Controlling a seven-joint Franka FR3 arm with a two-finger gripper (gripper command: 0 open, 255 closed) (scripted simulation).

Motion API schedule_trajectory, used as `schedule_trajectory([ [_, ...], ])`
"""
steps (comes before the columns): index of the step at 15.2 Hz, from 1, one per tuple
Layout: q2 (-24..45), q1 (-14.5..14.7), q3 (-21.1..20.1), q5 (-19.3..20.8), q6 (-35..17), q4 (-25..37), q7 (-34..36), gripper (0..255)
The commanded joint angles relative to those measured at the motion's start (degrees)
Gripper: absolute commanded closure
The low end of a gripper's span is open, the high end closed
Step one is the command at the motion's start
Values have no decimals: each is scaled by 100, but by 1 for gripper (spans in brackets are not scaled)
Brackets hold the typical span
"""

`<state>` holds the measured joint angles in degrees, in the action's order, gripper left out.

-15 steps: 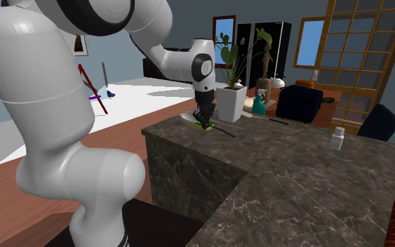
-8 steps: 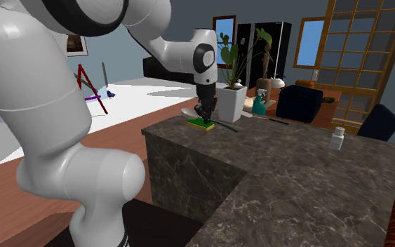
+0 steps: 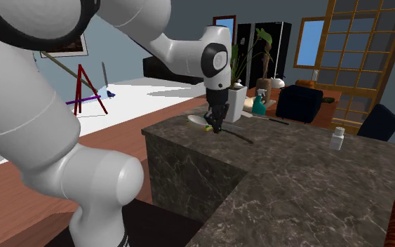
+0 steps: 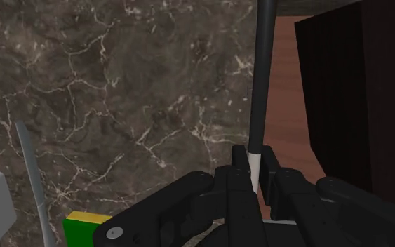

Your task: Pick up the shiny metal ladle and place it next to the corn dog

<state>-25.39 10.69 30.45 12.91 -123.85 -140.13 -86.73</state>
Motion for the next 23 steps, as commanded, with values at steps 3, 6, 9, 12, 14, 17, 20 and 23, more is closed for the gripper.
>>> schedule_trajectory([
  [3,-529,-384,236,327,146,-329,-371,255],
  [6,-868,-677,437,559,289,-481,-688,255],
  [9,-1156,-965,662,780,438,-570,-1038,255],
  [12,-1388,-1236,914,993,588,-595,-1412,255],
  [14,-1508,-1405,1093,1125,684,-576,-1676,255],
  [17,-1638,-1629,1383,1310,817,-496,-2085,255],
  [20,-1709,-1810,1696,1474,935,-354,-2507,255],
  [23,-1725,-1936,2034,1617,1037,-153,-2936,255],
])
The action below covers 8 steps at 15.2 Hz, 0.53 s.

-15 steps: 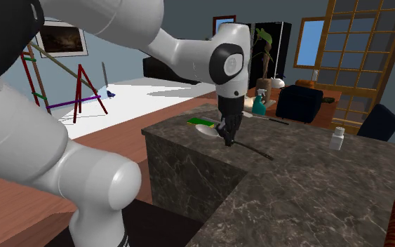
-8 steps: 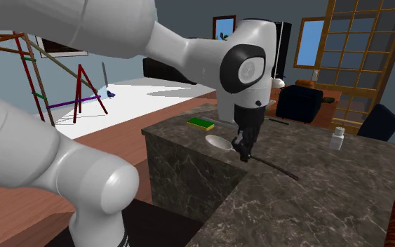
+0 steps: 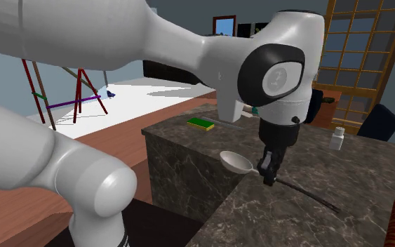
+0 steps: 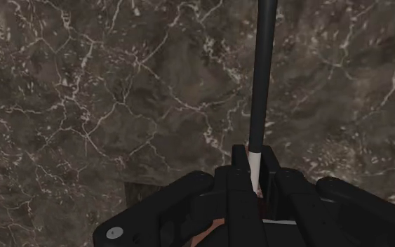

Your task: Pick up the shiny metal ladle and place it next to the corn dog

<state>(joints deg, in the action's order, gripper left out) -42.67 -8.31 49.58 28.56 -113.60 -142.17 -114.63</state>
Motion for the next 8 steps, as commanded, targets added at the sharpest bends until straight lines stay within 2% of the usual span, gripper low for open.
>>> schedule_trajectory([
  [1,9,-65,239,94,43,130,-289,255],
  [8,169,-49,1166,297,219,855,-1299,255],
])
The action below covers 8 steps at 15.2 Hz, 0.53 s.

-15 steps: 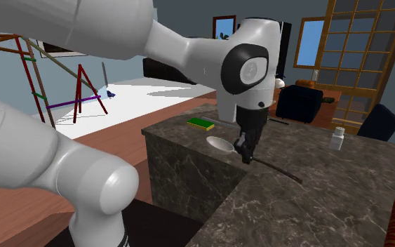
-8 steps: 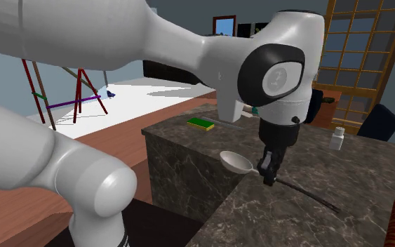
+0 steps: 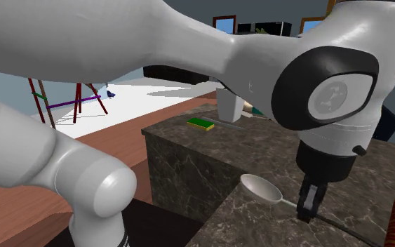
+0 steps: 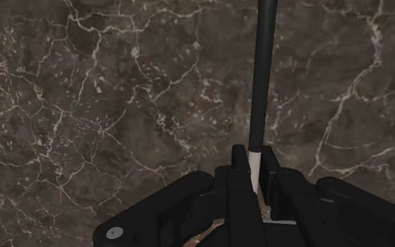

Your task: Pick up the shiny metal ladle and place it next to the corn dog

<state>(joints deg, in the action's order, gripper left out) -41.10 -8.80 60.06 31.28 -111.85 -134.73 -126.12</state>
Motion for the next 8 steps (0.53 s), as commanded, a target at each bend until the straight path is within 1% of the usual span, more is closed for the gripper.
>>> schedule_trajectory([
  [1,47,37,268,41,66,238,-293,255],
  [5,197,288,922,79,157,803,-860,255],
  [8,290,595,1479,95,242,1289,-1266,255],
])
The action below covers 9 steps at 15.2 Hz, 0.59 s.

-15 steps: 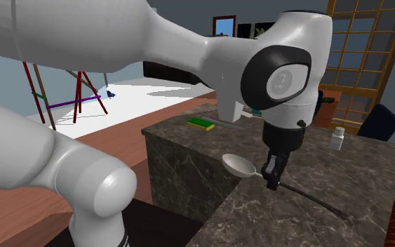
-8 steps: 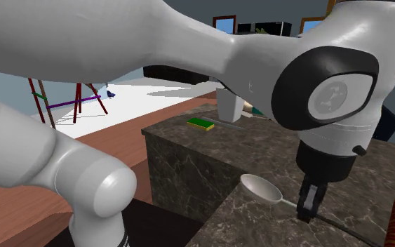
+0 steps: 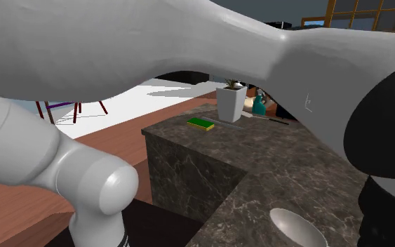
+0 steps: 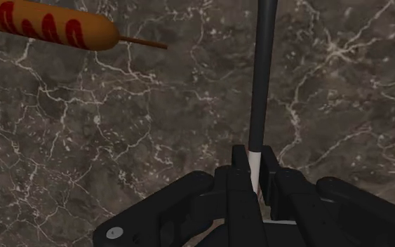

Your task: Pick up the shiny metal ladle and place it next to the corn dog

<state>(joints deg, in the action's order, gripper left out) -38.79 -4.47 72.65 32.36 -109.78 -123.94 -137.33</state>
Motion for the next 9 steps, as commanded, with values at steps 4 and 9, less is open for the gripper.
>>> schedule_trajectory([
  [4,96,730,1036,29,198,951,-643,255],
  [9,6,1078,1541,170,115,1173,-800,255],
])
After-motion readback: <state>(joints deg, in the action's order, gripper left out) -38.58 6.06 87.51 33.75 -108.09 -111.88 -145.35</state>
